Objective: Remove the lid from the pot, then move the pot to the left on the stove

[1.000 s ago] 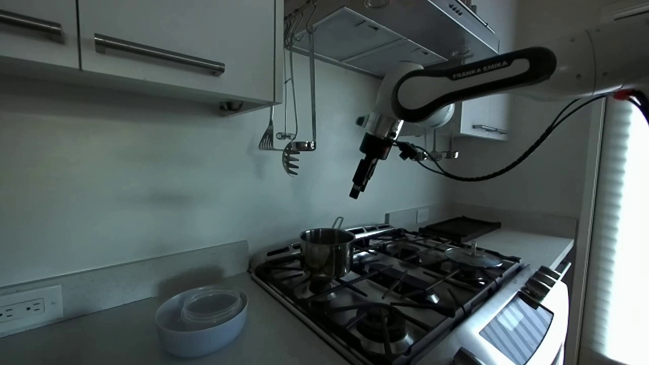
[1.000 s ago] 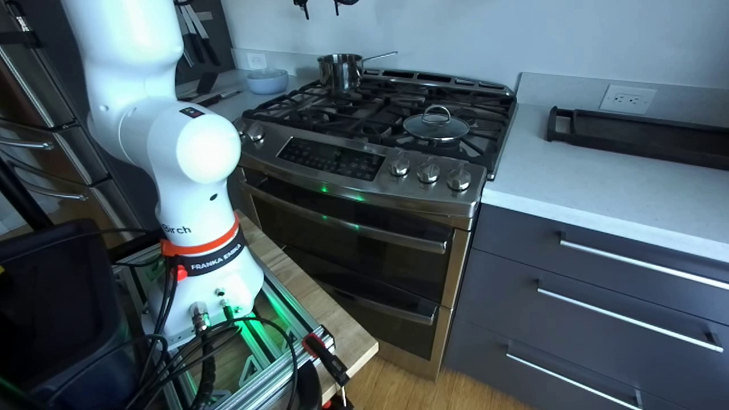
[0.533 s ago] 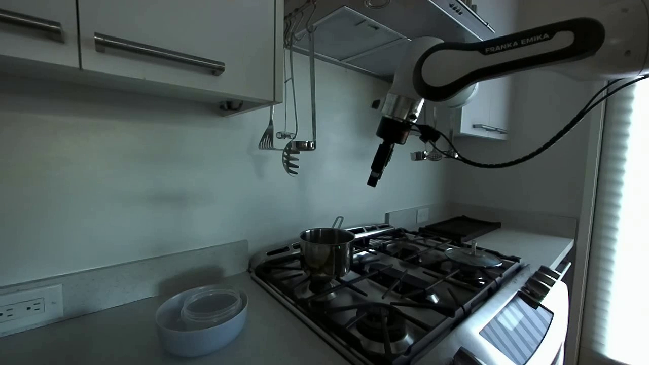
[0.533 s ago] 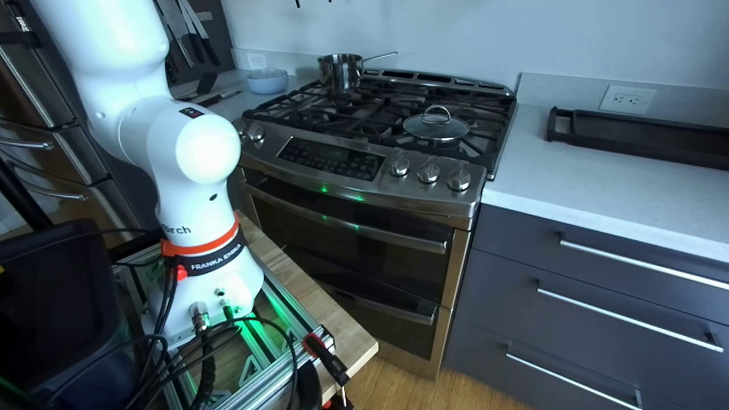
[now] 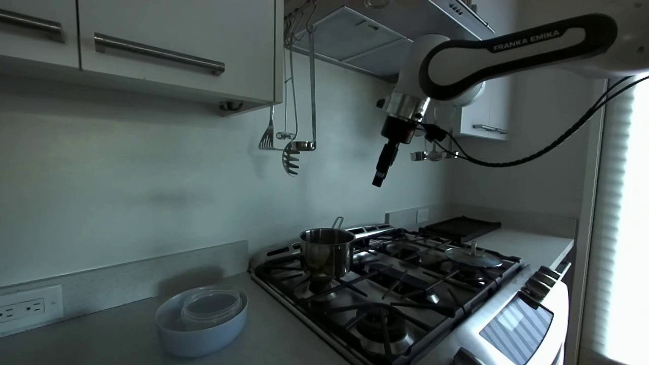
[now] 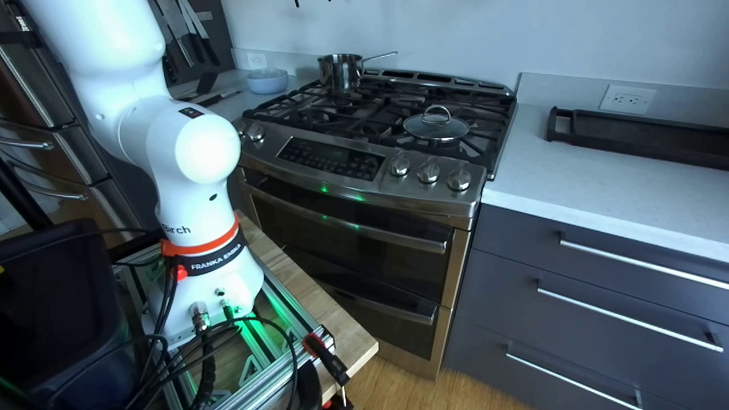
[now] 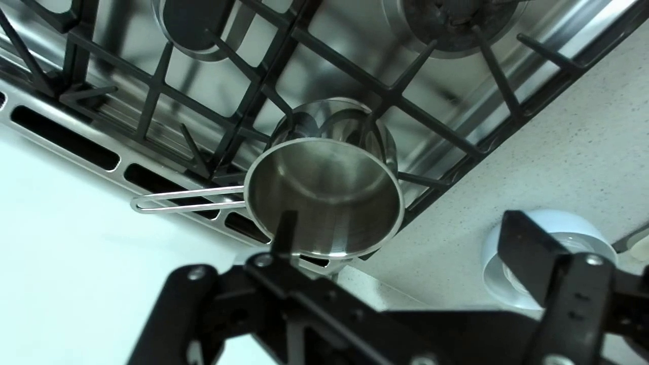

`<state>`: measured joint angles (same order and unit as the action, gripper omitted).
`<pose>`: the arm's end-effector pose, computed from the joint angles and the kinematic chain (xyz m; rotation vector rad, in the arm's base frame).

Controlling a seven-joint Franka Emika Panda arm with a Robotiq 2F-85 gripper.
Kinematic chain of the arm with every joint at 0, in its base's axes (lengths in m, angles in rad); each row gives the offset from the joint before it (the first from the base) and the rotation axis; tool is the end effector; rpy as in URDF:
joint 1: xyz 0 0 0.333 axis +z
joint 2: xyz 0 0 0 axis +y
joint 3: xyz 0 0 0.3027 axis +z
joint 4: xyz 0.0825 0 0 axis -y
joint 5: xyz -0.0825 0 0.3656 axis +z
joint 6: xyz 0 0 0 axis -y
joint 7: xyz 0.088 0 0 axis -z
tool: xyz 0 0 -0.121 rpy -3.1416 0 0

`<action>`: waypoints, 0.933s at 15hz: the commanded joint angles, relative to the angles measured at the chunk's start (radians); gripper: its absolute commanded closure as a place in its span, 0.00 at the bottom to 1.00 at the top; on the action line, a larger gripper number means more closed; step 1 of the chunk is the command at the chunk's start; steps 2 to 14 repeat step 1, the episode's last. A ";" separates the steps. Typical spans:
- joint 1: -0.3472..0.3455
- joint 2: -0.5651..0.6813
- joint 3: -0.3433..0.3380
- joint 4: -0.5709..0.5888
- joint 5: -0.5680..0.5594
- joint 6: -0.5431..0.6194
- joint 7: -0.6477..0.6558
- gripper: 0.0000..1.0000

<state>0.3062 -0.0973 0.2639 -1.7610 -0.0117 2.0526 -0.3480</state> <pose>0.4622 0.3030 0.6100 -2.7533 -1.3731 -0.6031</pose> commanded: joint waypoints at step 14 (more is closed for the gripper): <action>-0.005 0.003 0.006 0.006 -0.001 -0.004 0.001 0.00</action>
